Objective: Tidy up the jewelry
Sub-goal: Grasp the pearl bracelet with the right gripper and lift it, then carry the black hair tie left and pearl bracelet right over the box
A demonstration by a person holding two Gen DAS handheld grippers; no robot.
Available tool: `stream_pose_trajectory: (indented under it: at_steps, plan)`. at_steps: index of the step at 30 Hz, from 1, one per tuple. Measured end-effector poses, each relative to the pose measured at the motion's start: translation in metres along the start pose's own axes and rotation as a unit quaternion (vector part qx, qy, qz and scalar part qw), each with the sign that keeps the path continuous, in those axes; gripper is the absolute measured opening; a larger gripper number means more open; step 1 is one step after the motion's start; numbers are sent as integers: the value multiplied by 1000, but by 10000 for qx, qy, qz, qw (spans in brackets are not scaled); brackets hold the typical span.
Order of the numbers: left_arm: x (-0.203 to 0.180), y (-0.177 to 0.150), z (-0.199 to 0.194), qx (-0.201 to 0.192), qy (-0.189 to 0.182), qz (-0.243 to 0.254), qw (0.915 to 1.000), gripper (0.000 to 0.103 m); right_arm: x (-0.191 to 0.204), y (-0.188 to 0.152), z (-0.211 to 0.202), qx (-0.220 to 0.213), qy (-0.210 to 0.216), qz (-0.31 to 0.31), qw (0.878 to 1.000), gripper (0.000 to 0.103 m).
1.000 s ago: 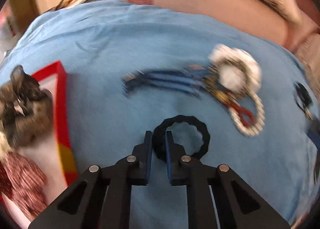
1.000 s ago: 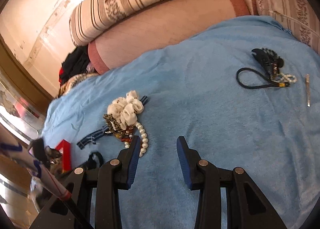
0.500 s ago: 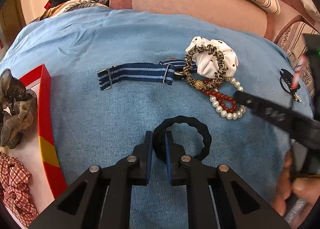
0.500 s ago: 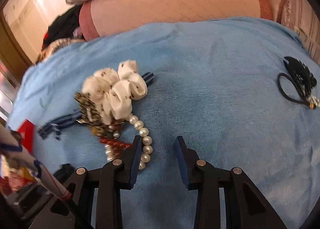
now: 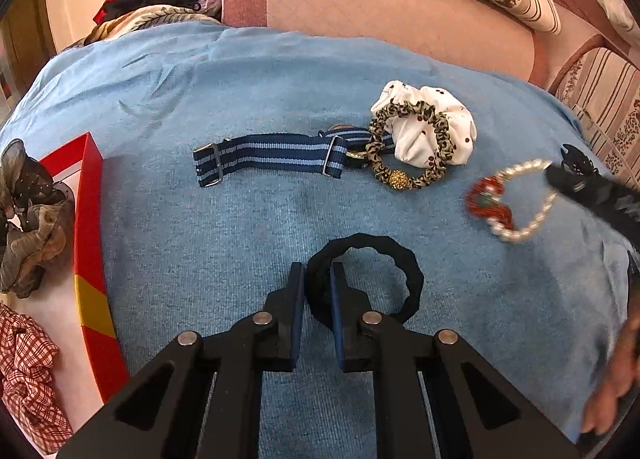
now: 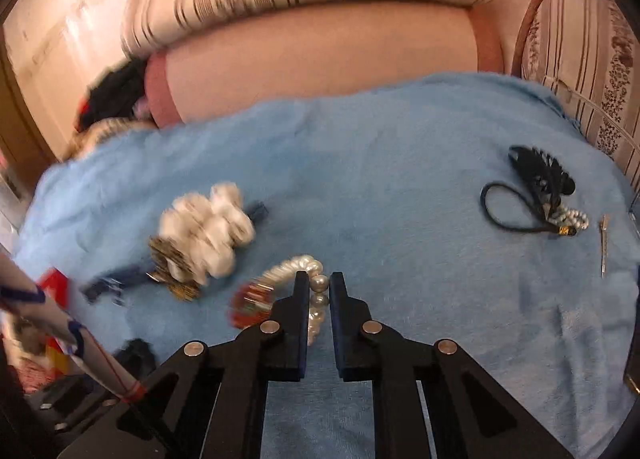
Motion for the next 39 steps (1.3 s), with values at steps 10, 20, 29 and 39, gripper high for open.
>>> stream_pose_trajectory:
  at_steps: [10,20,29,39]
  plan:
    - [-5,2,0,-87,-37,59,9999,11,21,19,-51,-667,1371,266,9880,11]
    - [-9,1,1,-68,-38,169,9998,10,3,-7,-7,195,218,232,9993,11]
    - [-8,1,0,-93,-82,141,9998,10,25,8,-43,-350,1431,460,9880,11]
    - [-8,8,-10,-273,-202,77,9994,10,36,-4,-42,-225,1512,218,9880,11]
Point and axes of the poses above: each gripper's, at about its wrist camera, not at the fingertips, and z roughly the way its jaws point, x to its left, y to its top, the point moved 8 cm from there along z, roughly the way its jaws point, and after that the axes turned 11 degrees about -y, right-handed, at the moved point
